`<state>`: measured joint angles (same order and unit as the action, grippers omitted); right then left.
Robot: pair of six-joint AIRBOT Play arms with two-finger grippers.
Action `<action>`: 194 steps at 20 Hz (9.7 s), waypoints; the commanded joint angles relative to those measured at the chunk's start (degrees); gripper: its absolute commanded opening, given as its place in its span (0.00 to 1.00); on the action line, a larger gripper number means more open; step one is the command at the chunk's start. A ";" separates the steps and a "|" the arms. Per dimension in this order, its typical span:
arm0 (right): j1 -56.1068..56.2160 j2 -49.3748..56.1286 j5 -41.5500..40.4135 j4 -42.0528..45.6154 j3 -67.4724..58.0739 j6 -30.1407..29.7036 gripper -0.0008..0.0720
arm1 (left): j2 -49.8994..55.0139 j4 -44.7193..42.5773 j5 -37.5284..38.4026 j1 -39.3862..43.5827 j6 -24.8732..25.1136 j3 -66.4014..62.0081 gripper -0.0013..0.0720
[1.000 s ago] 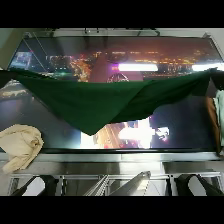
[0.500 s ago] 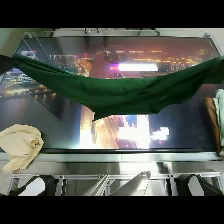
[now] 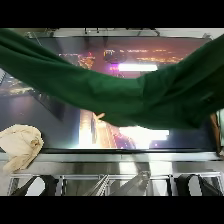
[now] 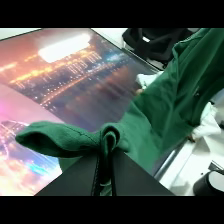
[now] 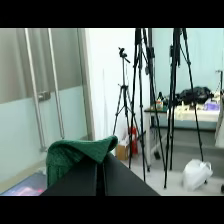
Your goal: Fold the shirts.
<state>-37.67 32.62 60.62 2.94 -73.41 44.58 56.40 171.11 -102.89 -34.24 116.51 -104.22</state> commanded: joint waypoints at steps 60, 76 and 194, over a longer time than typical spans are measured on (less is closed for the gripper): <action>18.73 34.73 -11.45 9.92 59.95 7.80 0.52 | 32.87 -32.72 22.16 42.03 -2.19 49.57 0.99; 16.22 32.35 -7.65 9.88 59.93 6.14 0.51 | 28.89 -34.82 28.35 17.81 -0.31 49.55 0.99; -14.25 46.56 7.98 30.97 27.34 -0.09 0.65 | -2.25 -31.56 31.61 19.93 -6.08 90.88 0.96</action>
<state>-50.63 79.85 69.45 36.58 -48.47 46.76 63.86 136.38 -79.77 -14.24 110.37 -30.35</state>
